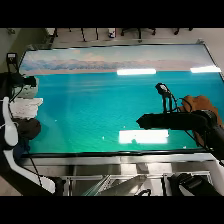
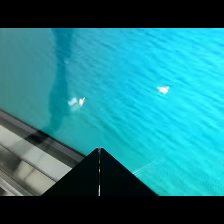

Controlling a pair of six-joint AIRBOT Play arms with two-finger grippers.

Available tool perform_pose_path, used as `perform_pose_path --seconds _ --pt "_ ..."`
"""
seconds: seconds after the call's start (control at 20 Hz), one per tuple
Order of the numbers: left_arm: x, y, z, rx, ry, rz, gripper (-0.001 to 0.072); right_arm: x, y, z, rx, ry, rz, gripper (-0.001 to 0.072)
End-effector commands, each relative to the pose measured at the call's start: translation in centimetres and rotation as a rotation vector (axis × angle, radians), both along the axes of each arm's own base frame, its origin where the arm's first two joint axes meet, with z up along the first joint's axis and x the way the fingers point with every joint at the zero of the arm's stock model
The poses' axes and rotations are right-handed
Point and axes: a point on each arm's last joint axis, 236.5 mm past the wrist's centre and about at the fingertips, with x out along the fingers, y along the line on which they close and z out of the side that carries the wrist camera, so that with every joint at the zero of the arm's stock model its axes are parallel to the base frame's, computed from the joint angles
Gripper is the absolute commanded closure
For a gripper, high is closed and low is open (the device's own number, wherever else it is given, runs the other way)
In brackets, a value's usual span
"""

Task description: Fold the shirts.

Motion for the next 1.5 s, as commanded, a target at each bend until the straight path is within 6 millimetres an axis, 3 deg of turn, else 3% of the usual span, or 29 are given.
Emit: perform_pose_path --seconds 0.0,0.15,0.3,0.35,0.4,0.45,0.6,0.7,0.8,0.9,1.0,1.1,1.15,1.25,1.45 --pt "2.9 3.0 -7.2 0.063 0.053 -0.009 -0.0001 0.0 0.0 0.0 0.000 0.001 0.000 0.0695" --pt "2.6 3.7 -10.6 0.123 0.078 -0.040 -0.0001 0.0 0.0 0.0 0.000 0.002 0.000 0.0695" --pt "1.9 4.5 -11.7 0.142 0.093 -0.042 0.0005 0.0 0.0 0.0 0.000 0.001 0.000 0.0695" --pt "1.8 4.9 -11.5 0.142 0.092 -0.035 0.0206 0.0 0.0 0.0 0.000 0.002 0.001 0.0695" --pt "1.7 5.0 -11.2 0.141 0.099 -0.030 0.0515 0.0 0.0 0.0 0.000 0.001 0.000 0.0695" --pt "1.5 5.2 -10.8 0.138 0.114 -0.020 0.0693 0.0 0.0 0.0 0.000 0.001 0.000 0.0695" --pt "2.2 4.5 -7.2 0.143 0.103 -0.008 0.0694 0.0 0.0 0.0 0.000 0.001 0.000 0.0695" --pt "3.2 2.5 -2.2 0.161 0.030 -0.032 0.0694 0.0 0.0 0.0 0.000 0.001 0.000 0.0695" --pt "4.2 -1.3 5.3 0.173 -0.090 -0.072 0.0694 0.0 0.0 0.0 0.000 0.001 0.000 0.0695" --pt "4.1 -7.4 13.7 0.127 -0.233 -0.138 0.0694 0.0 0.0 0.0 0.000 0.001 0.000 0.0695" --pt "2.1 -15.1 21.3 0.010 -0.356 -0.232 0.0694 0.0 0.0 0.0 0.001 0.001 0.000 0.0695" --pt "-1.3 -23.1 25.7 -0.130 -0.386 -0.350 0.0694 -0.1 0.2 0.1 0.008 0.004 0.000 0.0695" --pt "-3.2 -26.9 26.6 -0.186 -0.368 -0.414 0.0694 -0.1 0.2 0.1 0.010 0.005 0.001 0.0695" --pt "-7.4 -33.1 25.7 -0.270 -0.284 -0.513 0.0694 -0.1 0.2 0.1 0.011 0.005 0.000 0.0695" --pt "-15.6 -43.2 18.0 -0.377 0.011 -0.621 0.0693 0.0 0.2 0.1 0.010 0.005 -0.001 0.0694"
